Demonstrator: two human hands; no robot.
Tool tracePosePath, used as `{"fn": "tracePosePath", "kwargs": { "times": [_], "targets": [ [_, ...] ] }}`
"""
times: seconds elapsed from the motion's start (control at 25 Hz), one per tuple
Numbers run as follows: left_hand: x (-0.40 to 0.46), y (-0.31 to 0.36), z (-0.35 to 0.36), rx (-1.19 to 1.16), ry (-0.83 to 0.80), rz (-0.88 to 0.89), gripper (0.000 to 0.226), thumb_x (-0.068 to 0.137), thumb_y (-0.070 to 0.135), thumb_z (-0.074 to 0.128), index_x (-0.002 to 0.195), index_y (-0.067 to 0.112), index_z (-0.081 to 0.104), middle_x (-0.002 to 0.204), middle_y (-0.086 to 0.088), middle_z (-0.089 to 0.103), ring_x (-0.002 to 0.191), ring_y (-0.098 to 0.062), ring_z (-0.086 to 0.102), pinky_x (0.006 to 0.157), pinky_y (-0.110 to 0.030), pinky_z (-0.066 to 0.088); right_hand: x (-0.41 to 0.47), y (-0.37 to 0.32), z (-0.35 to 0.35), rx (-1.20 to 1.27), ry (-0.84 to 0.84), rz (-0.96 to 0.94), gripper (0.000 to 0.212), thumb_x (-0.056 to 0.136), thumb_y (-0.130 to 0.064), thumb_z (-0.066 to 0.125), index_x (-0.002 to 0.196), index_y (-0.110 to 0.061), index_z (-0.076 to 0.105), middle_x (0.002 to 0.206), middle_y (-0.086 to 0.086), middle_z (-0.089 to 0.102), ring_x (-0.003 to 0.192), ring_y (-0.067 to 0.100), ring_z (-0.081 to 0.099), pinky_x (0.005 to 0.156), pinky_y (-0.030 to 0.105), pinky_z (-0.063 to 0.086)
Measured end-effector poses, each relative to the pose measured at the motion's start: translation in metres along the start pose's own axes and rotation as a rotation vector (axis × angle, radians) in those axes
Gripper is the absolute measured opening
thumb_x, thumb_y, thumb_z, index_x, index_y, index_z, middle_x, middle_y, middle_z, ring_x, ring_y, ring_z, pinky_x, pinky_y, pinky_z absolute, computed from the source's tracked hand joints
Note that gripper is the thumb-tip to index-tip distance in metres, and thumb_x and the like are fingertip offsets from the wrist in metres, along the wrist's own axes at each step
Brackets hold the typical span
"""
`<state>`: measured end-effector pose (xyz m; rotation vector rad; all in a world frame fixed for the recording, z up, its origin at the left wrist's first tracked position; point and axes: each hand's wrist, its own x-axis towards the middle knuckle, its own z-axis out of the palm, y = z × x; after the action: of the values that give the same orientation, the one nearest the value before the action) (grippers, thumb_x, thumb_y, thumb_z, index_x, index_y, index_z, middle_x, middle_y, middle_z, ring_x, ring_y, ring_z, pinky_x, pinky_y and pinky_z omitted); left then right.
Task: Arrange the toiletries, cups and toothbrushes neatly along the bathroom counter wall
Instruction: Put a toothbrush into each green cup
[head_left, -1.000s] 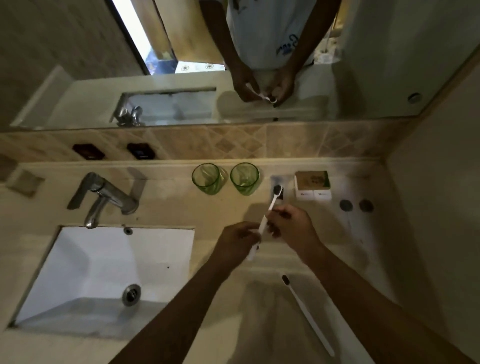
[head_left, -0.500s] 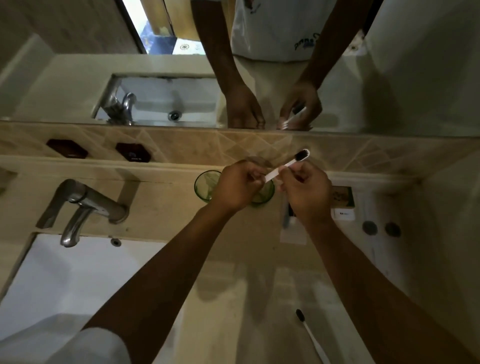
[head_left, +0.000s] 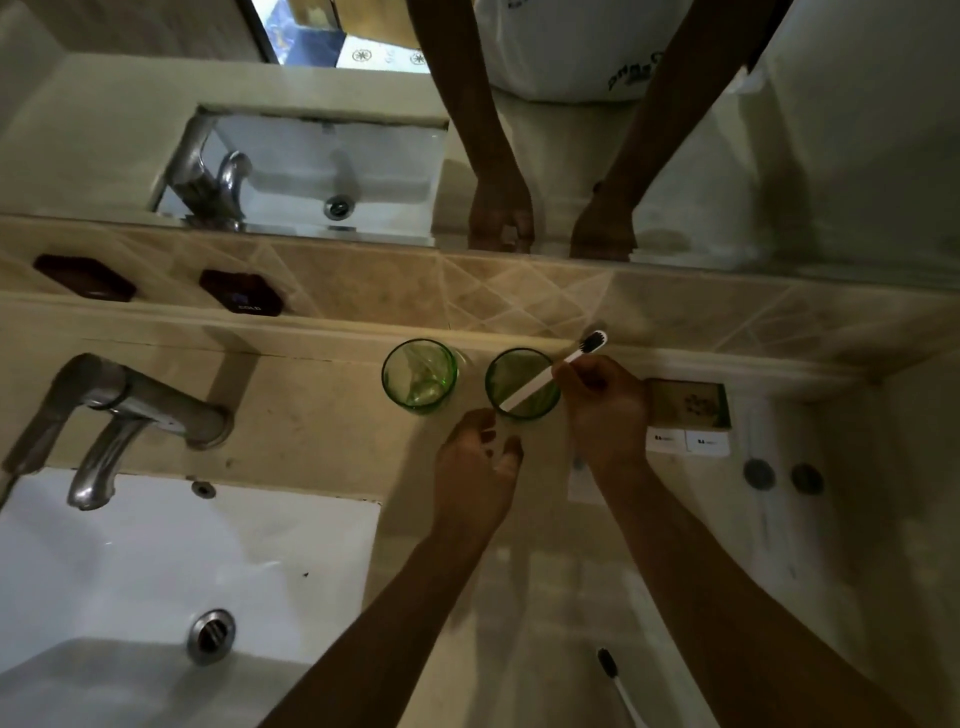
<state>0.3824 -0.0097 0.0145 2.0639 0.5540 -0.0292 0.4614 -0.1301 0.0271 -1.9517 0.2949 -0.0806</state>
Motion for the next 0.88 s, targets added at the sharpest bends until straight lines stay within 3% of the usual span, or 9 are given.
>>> {"fn": "tracePosePath", "kwargs": {
  "times": [0.08, 0.28, 0.44, 0.64, 0.76, 0.88],
  "targets": [
    [0.001, -0.004, 0.004, -0.082, -0.018, -0.034, 0.041, 0.09, 0.02, 0.07, 0.129, 0.013, 0.058, 0.116, -0.002, 0.069, 0.102, -0.013, 0.067, 0.086, -0.025, 0.053, 0.002, 0.0, 0.002, -0.017, 0.008, 0.029, 0.009, 0.086, -0.018, 0.073, 0.078, -0.014, 0.07, 0.066, -0.005, 0.064, 0.06, -0.01, 0.058, 0.06, 0.003, 0.037],
    [0.008, -0.012, 0.004, -0.164, 0.021, -0.04, 0.03, 0.089, 0.016, 0.07, 0.117, 0.015, 0.062, 0.101, 0.003, 0.07, 0.09, -0.007, 0.068, 0.074, -0.008, 0.049, 0.01, -0.001, 0.004, -0.037, 0.002, 0.091, 0.01, 0.085, -0.023, 0.074, 0.082, -0.015, 0.069, 0.067, -0.015, 0.062, 0.059, -0.015, 0.056, 0.058, 0.0, 0.037],
    [0.011, -0.015, 0.004, -0.168, 0.03, -0.037, 0.026, 0.088, 0.016, 0.07, 0.114, 0.018, 0.064, 0.09, 0.008, 0.069, 0.082, 0.001, 0.066, 0.074, -0.016, 0.054, 0.013, 0.001, 0.007, -0.074, -0.021, 0.138, 0.017, 0.086, -0.028, 0.072, 0.088, -0.012, 0.073, 0.074, -0.007, 0.068, 0.064, -0.006, 0.058, 0.057, 0.0, 0.038],
    [0.009, -0.018, 0.004, -0.16, 0.028, -0.034, 0.029, 0.088, 0.012, 0.067, 0.115, 0.022, 0.063, 0.087, 0.008, 0.069, 0.074, -0.009, 0.069, 0.061, -0.019, 0.054, 0.012, 0.003, 0.01, -0.099, -0.025, 0.146, 0.019, 0.086, -0.033, 0.071, 0.089, -0.014, 0.075, 0.08, -0.003, 0.073, 0.066, -0.003, 0.06, 0.06, 0.006, 0.041],
    [0.008, -0.022, 0.004, -0.151, 0.011, -0.028, 0.033, 0.088, 0.01, 0.067, 0.118, 0.022, 0.063, 0.095, 0.01, 0.068, 0.078, -0.005, 0.069, 0.062, -0.015, 0.054, 0.013, 0.003, 0.011, -0.083, -0.022, 0.161, 0.019, 0.085, -0.033, 0.072, 0.088, -0.015, 0.075, 0.077, -0.004, 0.072, 0.067, 0.003, 0.062, 0.066, 0.021, 0.046],
    [0.006, -0.026, 0.005, -0.141, 0.0, -0.045, 0.036, 0.088, 0.009, 0.066, 0.121, 0.019, 0.062, 0.106, 0.006, 0.07, 0.079, -0.011, 0.07, 0.062, -0.017, 0.054, 0.013, 0.003, 0.011, -0.079, -0.034, 0.168, 0.019, 0.084, -0.033, 0.074, 0.091, -0.015, 0.075, 0.078, -0.005, 0.071, 0.067, 0.002, 0.062, 0.064, 0.019, 0.044]
  ]
}}
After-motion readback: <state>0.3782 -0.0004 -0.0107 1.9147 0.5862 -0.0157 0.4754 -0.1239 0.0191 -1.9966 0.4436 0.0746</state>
